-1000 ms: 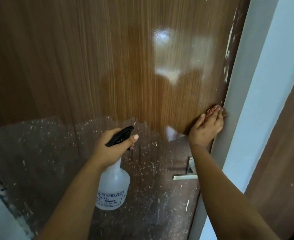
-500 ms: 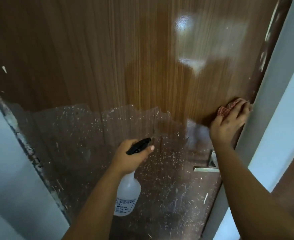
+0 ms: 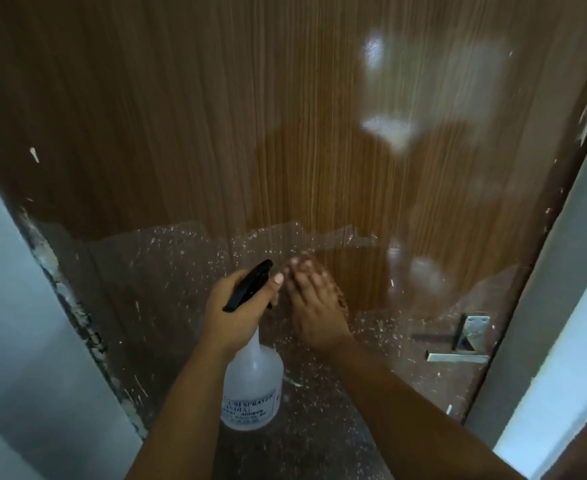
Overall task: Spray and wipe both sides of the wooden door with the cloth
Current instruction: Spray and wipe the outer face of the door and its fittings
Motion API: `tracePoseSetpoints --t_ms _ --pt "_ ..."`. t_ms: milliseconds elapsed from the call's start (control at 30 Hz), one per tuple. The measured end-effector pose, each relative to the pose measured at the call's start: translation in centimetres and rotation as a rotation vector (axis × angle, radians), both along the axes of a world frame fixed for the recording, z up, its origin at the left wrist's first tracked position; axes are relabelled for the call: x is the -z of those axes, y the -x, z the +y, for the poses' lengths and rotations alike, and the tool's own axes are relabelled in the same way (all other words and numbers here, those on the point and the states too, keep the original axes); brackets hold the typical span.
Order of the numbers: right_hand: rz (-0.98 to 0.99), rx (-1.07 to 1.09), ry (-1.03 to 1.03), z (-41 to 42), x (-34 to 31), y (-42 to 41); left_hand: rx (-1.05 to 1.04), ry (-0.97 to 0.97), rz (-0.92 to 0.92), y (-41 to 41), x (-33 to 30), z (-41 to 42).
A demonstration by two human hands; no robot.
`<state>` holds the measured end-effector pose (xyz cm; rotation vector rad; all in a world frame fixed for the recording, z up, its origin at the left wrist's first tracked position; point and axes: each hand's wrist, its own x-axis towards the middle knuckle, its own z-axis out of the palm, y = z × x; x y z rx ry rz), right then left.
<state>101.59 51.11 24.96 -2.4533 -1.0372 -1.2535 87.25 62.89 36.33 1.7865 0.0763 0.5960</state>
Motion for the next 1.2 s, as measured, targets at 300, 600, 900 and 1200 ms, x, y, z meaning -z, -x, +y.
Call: tracePoseSetpoints --t_ms 300,600,900,1200 --pt "0.055 0.280 -0.866 -8.7 -6.0 -2.3 0.124 -0.045 0.039 -2.0 -0.4 4.5" --pt "-0.063 0.077 -0.516 6.2 -5.1 0.9 0.191 -0.088 0.075 -2.1 0.5 10.0" --pt "-0.162 0.180 -0.493 1.1 -8.6 -0.7 0.181 -0.128 0.059 -2.3 -0.6 14.7" --pt "-0.192 0.150 -0.677 9.8 -6.9 0.1 0.249 -0.078 0.056 -2.2 -0.7 16.7"
